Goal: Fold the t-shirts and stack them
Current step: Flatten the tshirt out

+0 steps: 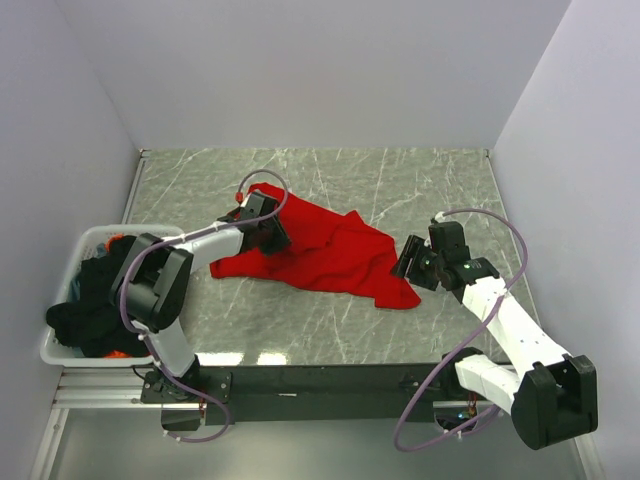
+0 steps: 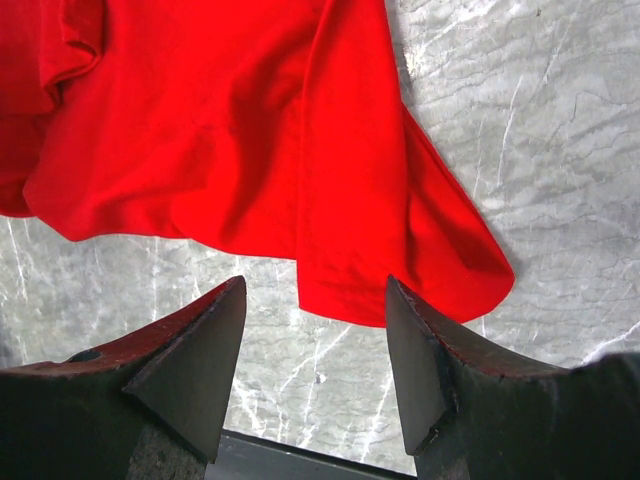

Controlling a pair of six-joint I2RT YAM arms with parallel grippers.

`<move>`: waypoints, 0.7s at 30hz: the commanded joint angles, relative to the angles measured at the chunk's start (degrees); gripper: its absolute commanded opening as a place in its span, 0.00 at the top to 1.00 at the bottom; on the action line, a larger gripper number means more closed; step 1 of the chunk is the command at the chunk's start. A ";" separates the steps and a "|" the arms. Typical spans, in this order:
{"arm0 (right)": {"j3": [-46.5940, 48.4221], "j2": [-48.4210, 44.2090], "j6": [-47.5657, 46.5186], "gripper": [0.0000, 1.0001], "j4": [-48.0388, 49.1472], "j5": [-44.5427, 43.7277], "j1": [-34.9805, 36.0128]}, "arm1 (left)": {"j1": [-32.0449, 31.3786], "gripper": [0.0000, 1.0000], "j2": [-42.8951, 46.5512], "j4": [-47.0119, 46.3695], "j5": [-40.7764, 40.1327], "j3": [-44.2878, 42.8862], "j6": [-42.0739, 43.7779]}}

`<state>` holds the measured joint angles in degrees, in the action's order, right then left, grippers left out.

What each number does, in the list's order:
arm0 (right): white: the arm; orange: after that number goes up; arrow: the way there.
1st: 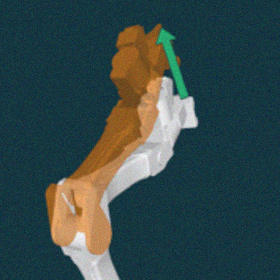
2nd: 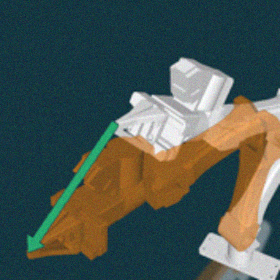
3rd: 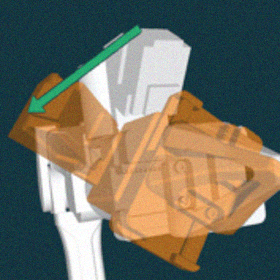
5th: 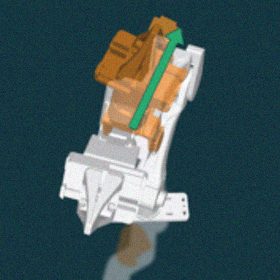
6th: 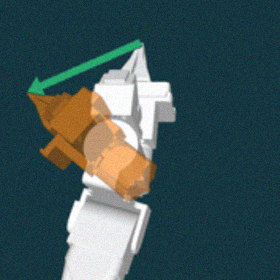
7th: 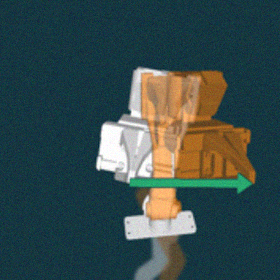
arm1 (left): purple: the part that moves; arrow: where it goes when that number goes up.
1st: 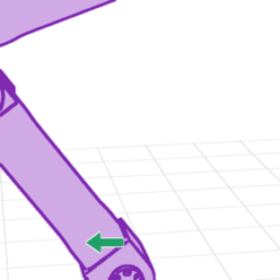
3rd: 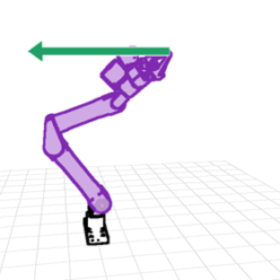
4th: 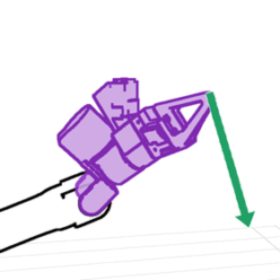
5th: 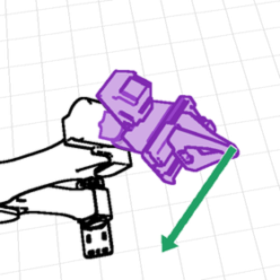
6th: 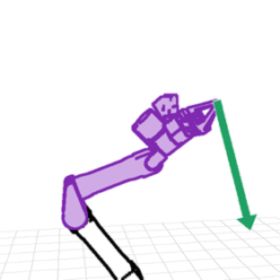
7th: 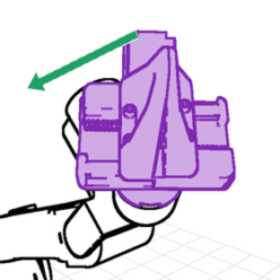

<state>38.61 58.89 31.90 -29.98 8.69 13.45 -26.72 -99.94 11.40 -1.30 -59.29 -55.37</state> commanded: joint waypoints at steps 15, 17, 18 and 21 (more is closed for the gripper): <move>-0.55 -0.62 -0.17 0.36 1.76 0.54 -0.27 | 0.09 0.50 2.73 -10.61 -0.54 4.97 -3.78; -0.73 -0.62 -0.17 0.36 2.03 0.63 -0.27 | 0.09 0.49 2.82 -8.95 -1.94 4.88 -3.78; -0.82 -0.54 -0.17 0.36 2.20 0.72 -0.27 | 0.09 0.48 2.91 -8.76 -2.21 4.97 -3.60; -0.99 -0.53 0.18 0.36 2.47 1.15 -0.27 | 0.09 0.47 2.91 -8.59 -2.74 5.58 -3.16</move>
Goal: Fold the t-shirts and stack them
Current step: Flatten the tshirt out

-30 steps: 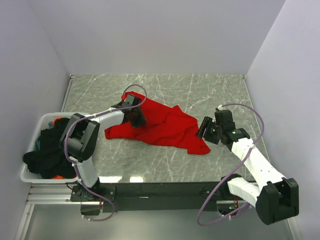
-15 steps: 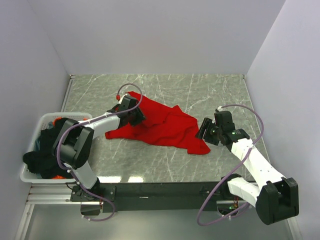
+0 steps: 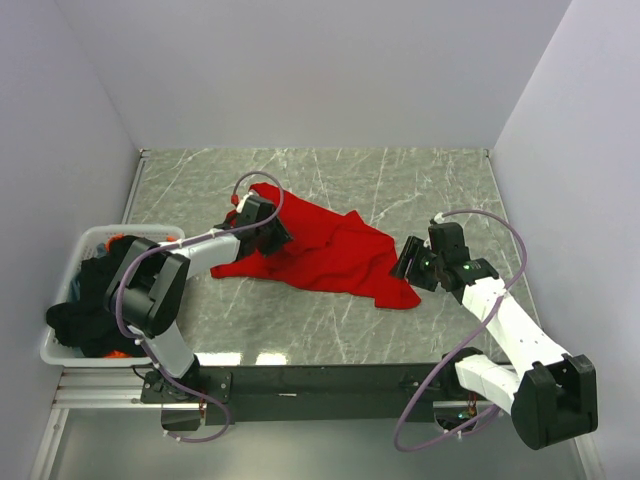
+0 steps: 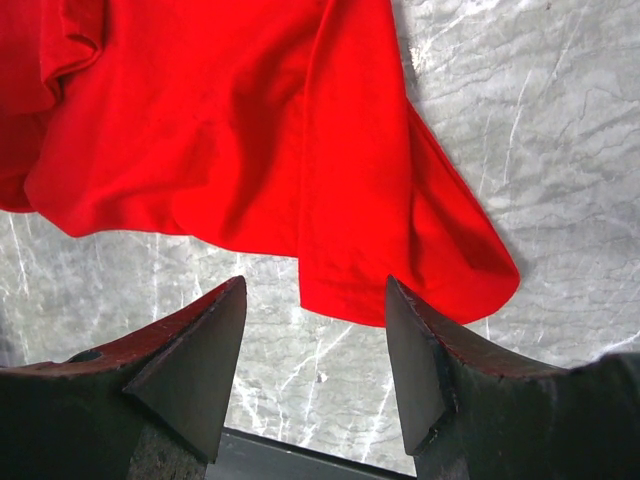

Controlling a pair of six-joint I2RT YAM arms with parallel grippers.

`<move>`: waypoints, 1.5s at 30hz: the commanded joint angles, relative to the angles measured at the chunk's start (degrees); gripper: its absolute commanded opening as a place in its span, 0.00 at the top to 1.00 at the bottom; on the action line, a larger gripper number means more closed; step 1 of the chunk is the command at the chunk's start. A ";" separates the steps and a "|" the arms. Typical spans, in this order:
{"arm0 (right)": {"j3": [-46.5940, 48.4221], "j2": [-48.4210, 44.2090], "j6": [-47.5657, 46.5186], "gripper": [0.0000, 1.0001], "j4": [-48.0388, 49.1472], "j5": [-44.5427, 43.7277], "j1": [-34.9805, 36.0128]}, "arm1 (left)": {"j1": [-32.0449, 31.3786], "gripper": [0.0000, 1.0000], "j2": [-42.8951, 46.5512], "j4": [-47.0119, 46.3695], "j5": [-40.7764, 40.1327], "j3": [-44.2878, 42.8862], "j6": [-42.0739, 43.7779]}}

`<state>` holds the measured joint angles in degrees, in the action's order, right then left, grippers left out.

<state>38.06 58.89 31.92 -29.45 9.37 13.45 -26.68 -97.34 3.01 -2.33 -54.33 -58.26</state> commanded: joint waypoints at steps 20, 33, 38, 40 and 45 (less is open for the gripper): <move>-0.27 -0.89 -0.02 0.36 1.68 0.30 -0.27 | 0.31 0.51 -2.24 1.04 0.48 -2.80 2.45; -0.36 -0.71 0.07 0.36 1.94 -0.05 -0.36 | 0.31 0.55 1.54 -1.24 3.12 -1.32 0.34; -0.62 -0.62 0.24 0.36 2.03 0.13 -0.36 | 0.31 0.59 3.91 -5.20 2.50 1.41 -0.98; -0.71 -0.71 0.25 0.36 2.20 0.21 -0.27 | 0.31 0.59 3.48 -5.64 2.50 1.85 -0.98; -0.80 -0.27 0.33 0.36 2.38 0.30 -0.27 | 0.31 0.59 0.23 -6.96 3.99 1.94 -1.68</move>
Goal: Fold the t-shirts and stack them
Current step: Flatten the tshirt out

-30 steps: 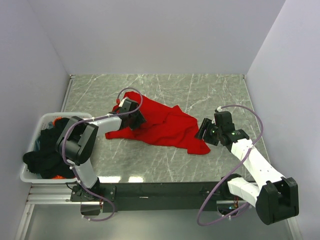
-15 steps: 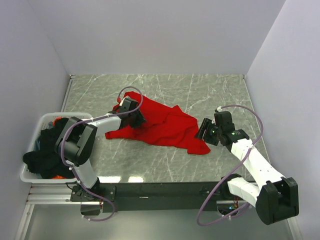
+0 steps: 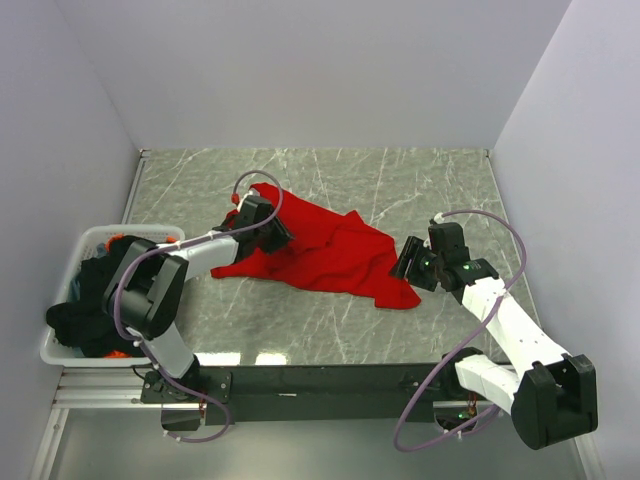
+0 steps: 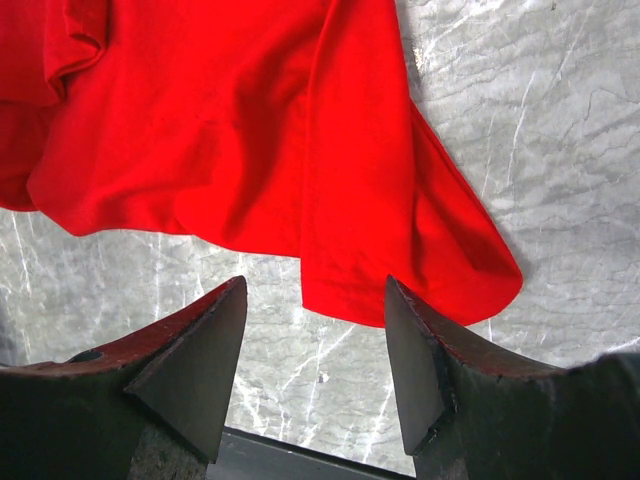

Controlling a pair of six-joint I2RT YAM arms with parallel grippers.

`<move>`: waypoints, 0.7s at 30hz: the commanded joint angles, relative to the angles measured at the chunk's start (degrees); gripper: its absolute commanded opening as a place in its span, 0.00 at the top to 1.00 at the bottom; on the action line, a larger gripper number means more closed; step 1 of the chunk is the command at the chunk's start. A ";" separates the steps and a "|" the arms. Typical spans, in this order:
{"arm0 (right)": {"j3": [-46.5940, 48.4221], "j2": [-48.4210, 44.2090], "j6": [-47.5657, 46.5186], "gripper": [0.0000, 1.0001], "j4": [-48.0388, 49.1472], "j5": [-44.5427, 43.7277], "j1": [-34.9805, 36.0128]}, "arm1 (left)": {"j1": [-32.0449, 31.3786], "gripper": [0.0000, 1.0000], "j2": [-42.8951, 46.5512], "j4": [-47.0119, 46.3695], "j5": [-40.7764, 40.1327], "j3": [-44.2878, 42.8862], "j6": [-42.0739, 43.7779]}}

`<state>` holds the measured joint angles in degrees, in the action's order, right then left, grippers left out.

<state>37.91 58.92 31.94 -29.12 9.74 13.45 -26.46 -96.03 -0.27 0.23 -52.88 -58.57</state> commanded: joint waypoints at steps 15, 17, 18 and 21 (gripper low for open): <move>-1.35 -0.38 0.58 0.36 2.49 -0.68 -0.18 | 0.09 0.63 -4.08 -2.63 0.83 -0.03 -1.03; -1.52 -0.29 0.75 0.36 2.32 -0.95 -0.27 | 0.09 0.71 -3.73 -1.75 0.48 -0.81 -0.41; -1.61 -0.38 0.93 0.36 2.23 -1.12 -0.27 | 0.09 0.80 -3.64 -1.31 0.30 -1.17 -0.23; -1.79 -0.47 1.02 0.36 1.62 -2.52 -0.27 | 0.27 0.98 -1.45 1.66 -0.05 -2.57 1.43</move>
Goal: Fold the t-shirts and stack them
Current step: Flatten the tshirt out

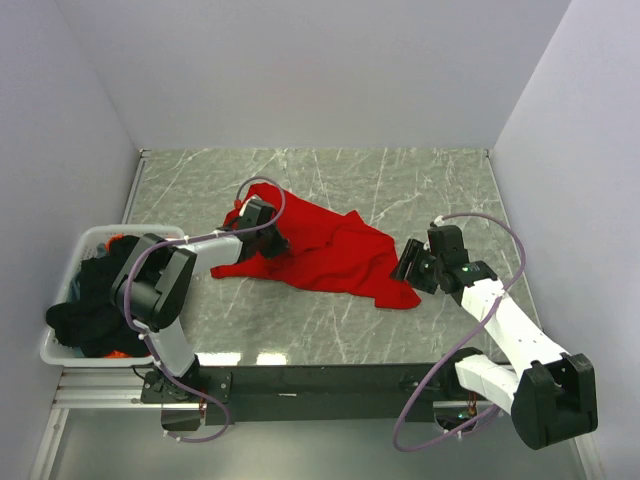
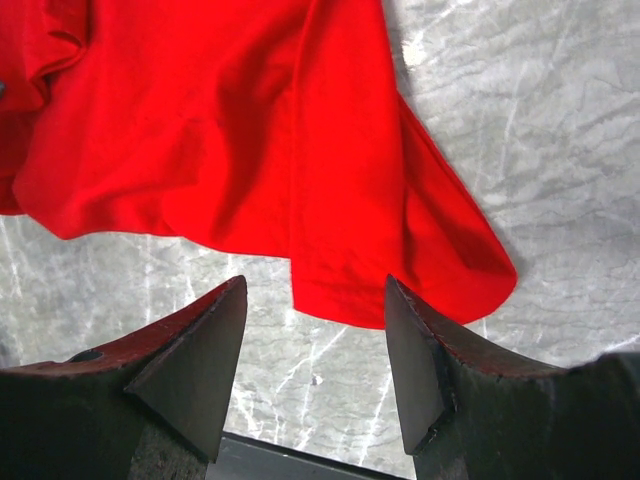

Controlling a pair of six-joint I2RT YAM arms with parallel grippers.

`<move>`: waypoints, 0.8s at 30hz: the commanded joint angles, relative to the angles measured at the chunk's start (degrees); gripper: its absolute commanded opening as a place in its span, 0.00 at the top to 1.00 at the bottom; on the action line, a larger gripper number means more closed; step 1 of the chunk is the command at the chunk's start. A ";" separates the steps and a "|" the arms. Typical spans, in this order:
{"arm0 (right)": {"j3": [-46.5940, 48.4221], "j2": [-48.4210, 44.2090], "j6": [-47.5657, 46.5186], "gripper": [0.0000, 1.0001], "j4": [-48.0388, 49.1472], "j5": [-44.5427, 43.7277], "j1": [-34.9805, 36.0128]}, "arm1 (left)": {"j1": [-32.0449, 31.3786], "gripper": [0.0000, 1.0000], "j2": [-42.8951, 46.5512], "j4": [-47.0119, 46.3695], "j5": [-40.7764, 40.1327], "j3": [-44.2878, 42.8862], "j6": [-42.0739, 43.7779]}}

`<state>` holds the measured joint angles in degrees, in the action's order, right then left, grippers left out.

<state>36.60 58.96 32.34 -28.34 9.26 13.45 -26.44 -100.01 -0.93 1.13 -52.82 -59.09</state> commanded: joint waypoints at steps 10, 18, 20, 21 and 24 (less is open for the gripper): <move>3.82 3.61 0.35 0.36 -5.58 -11.34 10.77 | 2.35 0.99 8.77 14.81 -4.82 -11.07 10.39; 10.59 15.56 3.61 0.36 -12.26 -23.65 22.75 | 3.94 0.99 10.62 18.07 -1.92 -12.57 14.09; 11.82 18.55 4.31 0.36 -13.23 -24.98 25.90 | 4.20 0.99 10.62 18.33 -1.65 -12.49 15.14; 13.22 19.60 4.66 0.37 -13.76 -26.21 27.05 | 4.20 0.99 10.62 18.42 -1.65 -12.49 15.41; 16.12 24.44 5.98 0.37 -16.04 -28.67 30.30 | 4.29 0.99 9.83 18.33 -0.78 -12.40 15.94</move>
<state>48.60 80.84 35.92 -40.71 -13.19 40.93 -22.33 -91.15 17.19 -1.21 -64.25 -45.58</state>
